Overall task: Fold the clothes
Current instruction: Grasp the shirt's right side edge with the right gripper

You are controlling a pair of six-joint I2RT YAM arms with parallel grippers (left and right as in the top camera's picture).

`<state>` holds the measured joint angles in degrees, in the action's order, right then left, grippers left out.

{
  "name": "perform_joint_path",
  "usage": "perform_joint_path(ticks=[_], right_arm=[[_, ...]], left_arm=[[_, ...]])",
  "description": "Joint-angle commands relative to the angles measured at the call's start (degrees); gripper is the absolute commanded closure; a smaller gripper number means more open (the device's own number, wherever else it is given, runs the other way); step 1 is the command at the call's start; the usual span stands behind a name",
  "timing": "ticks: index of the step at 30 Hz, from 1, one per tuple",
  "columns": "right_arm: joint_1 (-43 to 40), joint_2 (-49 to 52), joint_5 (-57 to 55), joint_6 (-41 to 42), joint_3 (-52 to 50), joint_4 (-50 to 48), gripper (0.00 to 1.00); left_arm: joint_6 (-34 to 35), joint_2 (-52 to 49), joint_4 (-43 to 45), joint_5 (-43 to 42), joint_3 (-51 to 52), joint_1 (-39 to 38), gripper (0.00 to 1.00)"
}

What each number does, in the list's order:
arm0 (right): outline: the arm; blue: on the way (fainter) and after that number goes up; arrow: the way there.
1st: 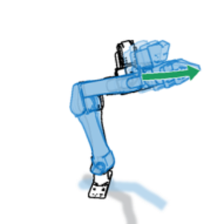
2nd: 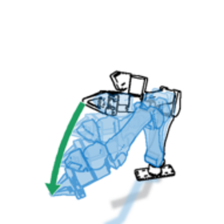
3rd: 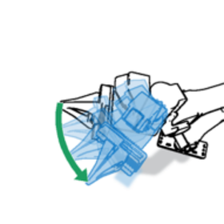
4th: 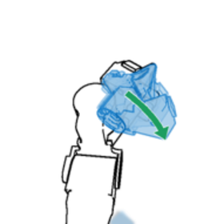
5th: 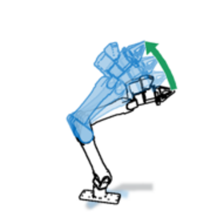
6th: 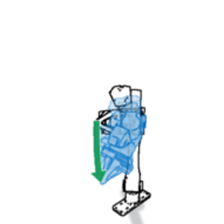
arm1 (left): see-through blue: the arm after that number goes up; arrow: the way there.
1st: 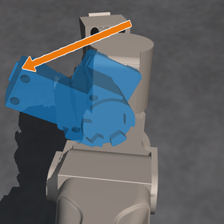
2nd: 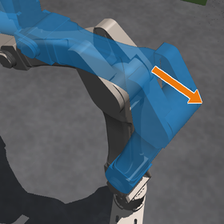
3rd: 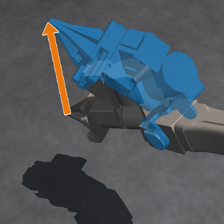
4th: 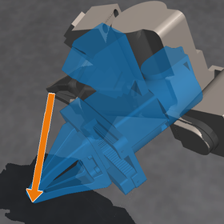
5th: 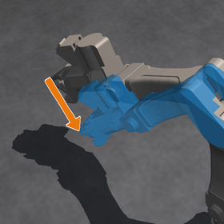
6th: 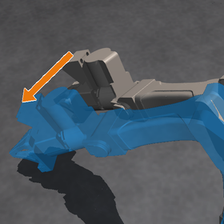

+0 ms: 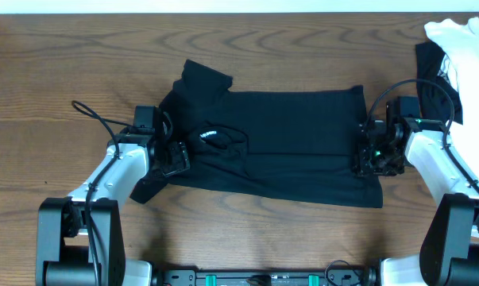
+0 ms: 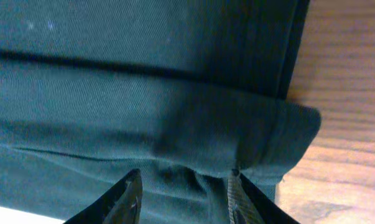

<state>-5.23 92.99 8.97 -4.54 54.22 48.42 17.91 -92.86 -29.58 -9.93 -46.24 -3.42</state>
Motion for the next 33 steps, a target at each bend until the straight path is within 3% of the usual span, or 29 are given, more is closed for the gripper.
perform_joint_path(ticks=[1,4,8,10,20,26,33], right_arm=[[0.44,1.46,-0.61,1.81,0.02,-0.61,0.57],[0.44,3.26,-0.61,3.26,0.0,-1.31,0.59],[0.44,6.86,-0.59,5.2,0.0,-2.21,0.92],[0.44,8.55,-0.61,5.79,0.0,-2.62,0.99],[0.28,10.23,-14.91,17.33,0.07,-5.92,0.99],[0.04,10.08,-23.82,23.56,0.11,-6.32,0.99],[-1.22,10.08,-23.52,24.2,0.11,-6.91,0.84]], left_arm=[[0.09,-5.4,-2.27,-0.13,5.05,0.72,0.21],[0.09,-5.4,-2.27,-0.13,5.05,0.72,0.21],[0.09,-5.4,-2.27,-0.11,5.05,0.72,0.21],[0.09,-5.4,-2.27,-0.11,5.05,0.72,0.21],[-0.33,-5.4,-4.04,0.79,6.01,0.72,0.21],[-0.31,-5.4,-4.04,7.37,8.0,0.72,0.21],[-0.31,-5.4,-4.0,7.5,8.04,0.72,0.21]])
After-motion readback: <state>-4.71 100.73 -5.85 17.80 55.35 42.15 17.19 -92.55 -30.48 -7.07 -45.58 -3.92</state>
